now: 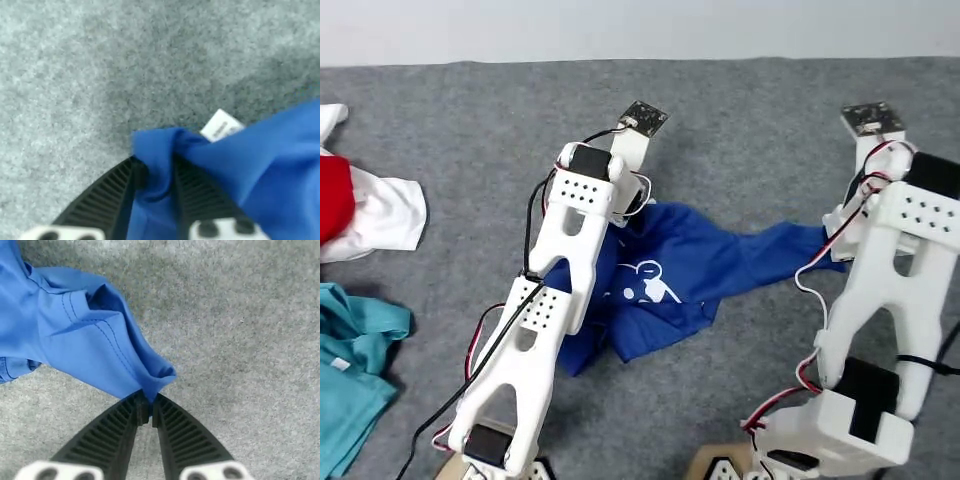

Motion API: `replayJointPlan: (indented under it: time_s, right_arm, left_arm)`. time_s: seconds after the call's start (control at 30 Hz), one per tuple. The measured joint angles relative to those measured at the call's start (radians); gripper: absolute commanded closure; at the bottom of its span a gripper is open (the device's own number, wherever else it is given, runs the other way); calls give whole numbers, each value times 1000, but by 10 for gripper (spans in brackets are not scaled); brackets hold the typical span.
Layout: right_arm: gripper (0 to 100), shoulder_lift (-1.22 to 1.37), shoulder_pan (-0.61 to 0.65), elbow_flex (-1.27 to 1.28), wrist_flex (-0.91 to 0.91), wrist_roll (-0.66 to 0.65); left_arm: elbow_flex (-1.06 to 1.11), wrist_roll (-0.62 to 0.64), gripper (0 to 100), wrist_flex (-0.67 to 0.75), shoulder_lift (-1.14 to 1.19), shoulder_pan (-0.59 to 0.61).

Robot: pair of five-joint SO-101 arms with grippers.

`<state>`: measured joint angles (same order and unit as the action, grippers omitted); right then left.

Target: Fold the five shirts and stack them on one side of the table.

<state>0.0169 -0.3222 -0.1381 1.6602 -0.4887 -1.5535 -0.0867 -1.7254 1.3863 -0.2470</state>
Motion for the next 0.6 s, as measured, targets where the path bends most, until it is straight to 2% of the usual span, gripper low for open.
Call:
replayJointPlan:
  time_s: [0.27,0.6]
  right_arm:
    - [990,0,0,0,0,0]
    - [990,-9,17,0,23,0]
  left_arm:
    - [0,-3,998,0,-18,0]
    - [-3,-3,998,-5,-373,0]
